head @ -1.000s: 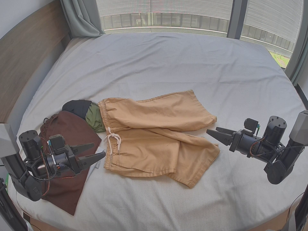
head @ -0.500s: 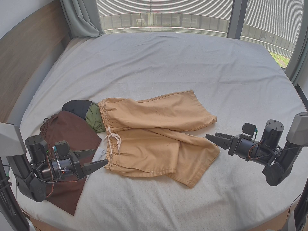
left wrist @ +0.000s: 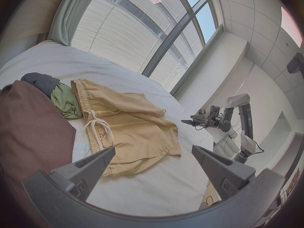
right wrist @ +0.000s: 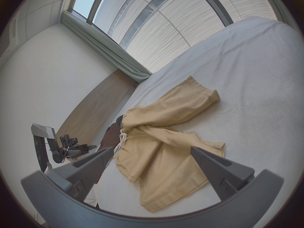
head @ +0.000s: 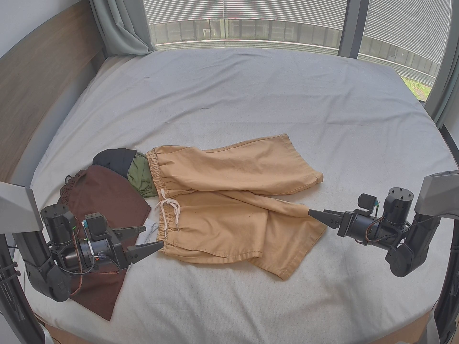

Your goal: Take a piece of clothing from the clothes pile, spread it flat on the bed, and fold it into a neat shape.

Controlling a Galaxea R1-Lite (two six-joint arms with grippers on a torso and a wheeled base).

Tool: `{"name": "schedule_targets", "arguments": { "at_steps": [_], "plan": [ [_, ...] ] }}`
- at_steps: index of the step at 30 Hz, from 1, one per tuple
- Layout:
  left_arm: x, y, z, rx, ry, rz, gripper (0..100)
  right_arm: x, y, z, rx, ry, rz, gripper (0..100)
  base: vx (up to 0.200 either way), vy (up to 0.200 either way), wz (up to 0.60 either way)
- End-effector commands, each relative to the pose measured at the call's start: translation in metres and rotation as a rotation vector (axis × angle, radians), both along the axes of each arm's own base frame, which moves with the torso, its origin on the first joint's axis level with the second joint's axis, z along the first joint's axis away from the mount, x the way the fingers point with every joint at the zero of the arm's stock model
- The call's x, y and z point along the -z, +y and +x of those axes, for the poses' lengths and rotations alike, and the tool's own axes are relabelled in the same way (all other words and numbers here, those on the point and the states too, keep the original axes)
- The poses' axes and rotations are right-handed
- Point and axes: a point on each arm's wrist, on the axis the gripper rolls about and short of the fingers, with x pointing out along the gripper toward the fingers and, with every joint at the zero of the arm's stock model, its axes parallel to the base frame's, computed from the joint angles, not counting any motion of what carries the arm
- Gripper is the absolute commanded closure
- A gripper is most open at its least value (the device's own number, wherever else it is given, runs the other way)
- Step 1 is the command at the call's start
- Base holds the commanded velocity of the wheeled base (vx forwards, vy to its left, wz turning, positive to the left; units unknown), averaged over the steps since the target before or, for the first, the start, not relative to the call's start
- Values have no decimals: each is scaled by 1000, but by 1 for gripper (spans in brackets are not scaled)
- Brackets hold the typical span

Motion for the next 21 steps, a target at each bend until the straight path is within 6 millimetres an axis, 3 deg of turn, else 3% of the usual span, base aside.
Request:
{"name": "schedule_targets", "arguments": {
  "at_steps": [1,10,21],
  "plan": [
    [1,0,2,1,3,-1,0,20,-5,7,18,50,-7,0,0,0,0],
    [2,0,0,2,8,-1,0,45,-19,17,64,104,-13,0,0,0,0],
    [2,0,-1,2,13,-1,0,58,-28,25,95,132,-15,0,0,0,0]
  ]
}}
